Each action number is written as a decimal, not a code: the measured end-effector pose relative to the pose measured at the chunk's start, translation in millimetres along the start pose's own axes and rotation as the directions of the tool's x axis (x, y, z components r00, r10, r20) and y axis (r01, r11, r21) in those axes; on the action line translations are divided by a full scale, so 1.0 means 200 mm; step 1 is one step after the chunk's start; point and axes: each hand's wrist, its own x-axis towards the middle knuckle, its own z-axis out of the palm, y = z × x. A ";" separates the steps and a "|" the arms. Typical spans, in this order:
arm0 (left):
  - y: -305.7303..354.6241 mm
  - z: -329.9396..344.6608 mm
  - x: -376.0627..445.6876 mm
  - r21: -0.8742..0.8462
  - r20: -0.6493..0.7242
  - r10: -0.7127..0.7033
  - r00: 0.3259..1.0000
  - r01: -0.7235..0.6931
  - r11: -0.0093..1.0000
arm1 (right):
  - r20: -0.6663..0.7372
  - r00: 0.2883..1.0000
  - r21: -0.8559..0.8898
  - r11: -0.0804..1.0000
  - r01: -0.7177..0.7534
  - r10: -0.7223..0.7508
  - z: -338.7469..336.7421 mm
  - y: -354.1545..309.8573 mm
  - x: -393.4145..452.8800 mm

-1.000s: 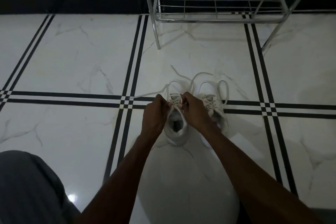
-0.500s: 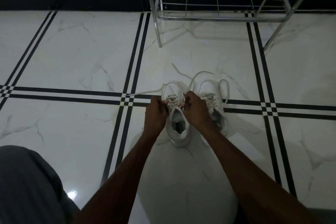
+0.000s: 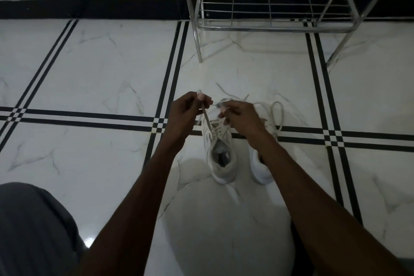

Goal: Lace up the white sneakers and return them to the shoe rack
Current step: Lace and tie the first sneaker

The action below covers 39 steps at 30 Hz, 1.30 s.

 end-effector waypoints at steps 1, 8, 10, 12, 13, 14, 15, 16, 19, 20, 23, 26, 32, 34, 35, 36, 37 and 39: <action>0.01 0.00 0.01 0.019 0.014 0.017 1.000 -0.018 1.000 | 0.156 0.987 -0.086 0.996 0.039 -0.025 0.00 -0.03 -0.01; -0.08 0.04 -0.04 0.064 0.169 -0.121 0.978 0.112 0.992 | 0.302 0.952 -0.392 0.902 0.179 -0.058 -0.02 -0.12 0.00; -0.12 0.06 -0.04 0.086 0.142 -0.164 0.976 0.153 0.984 | 0.284 0.955 -0.473 0.854 0.218 -0.087 -0.05 -0.11 0.02; -0.16 0.05 -0.03 0.086 0.053 -0.174 0.983 0.169 0.982 | 0.278 0.957 -0.508 0.833 0.221 -0.084 -0.09 -0.11 0.03; -0.17 0.05 -0.02 0.068 0.023 -0.177 0.984 0.175 0.982 | 0.253 0.962 -0.509 0.831 0.224 -0.104 -0.10 -0.11 0.04; -0.17 0.05 -0.02 0.045 0.009 -0.183 0.983 0.182 0.982 | 0.215 0.966 -0.511 0.826 0.238 -0.144 -0.10 -0.10 0.04; -0.17 0.05 -0.02 0.027 0.006 -0.196 0.981 0.196 0.980 | 0.172 0.967 -0.514 0.820 0.251 -0.187 -0.09 -0.09 0.03; -0.17 0.04 -0.02 0.012 0.009 -0.211 0.977 0.211 0.977 | 0.131 0.965 -0.514 0.817 0.263 -0.228 -0.09 -0.08 0.03; -0.18 0.04 -0.02 -0.007 0.022 -0.200 0.980 0.200 0.980 | 0.017 0.959 -0.455 0.851 0.261 -0.284 -0.07 -0.07 0.03; -0.18 0.03 -0.02 0.009 0.030 -0.173 0.985 0.172 0.985 | -0.012 0.962 -0.404 0.881 0.245 -0.273 -0.07 -0.08 0.03; -0.20 0.01 0.01 0.174 0.069 -0.110 0.992 0.097 0.980 | -0.036 0.976 -0.292 0.937 0.193 -0.213 -0.08 -0.07 0.03; -0.28 0.01 0.05 0.522 0.028 -0.035 0.999 0.016 0.853 | -0.006 0.986 -0.199 0.966 0.165 -0.169 -0.08 -0.05 0.03; -0.22 -0.08 0.02 0.451 -0.110 -0.199 0.974 0.227 0.863 | -0.031 0.997 -0.030 0.997 0.074 -0.075 -0.10 -0.02 0.04; -0.09 -0.09 0.00 -0.182 -0.063 -0.349 0.935 0.333 0.925 | -0.009 1.000 0.019 0.999 0.029 -0.028 -0.10 -0.02 0.04; -0.05 -0.09 0.00 -0.381 -0.036 -0.380 0.924 0.339 0.860 | 0.013 1.000 0.009 1.000 0.011 -0.011 -0.10 -0.02 0.04; -0.04 -0.09 0.00 -0.456 -0.035 -0.371 0.928 0.316 0.832 | 0.029 1.000 -0.018 1.000 -0.008 0.009 -0.10 0.00 0.05; -0.03 -0.09 0.00 -0.401 -0.060 -0.344 0.937 0.293 0.868 | 0.031 0.999 -0.055 0.998 -0.029 0.030 -0.10 0.01 0.05; -0.10 -0.11 -0.02 -0.133 -0.163 -0.268 0.949 0.248 0.960 | -0.032 0.996 -0.142 0.986 -0.089 0.085 -0.12 0.07 0.06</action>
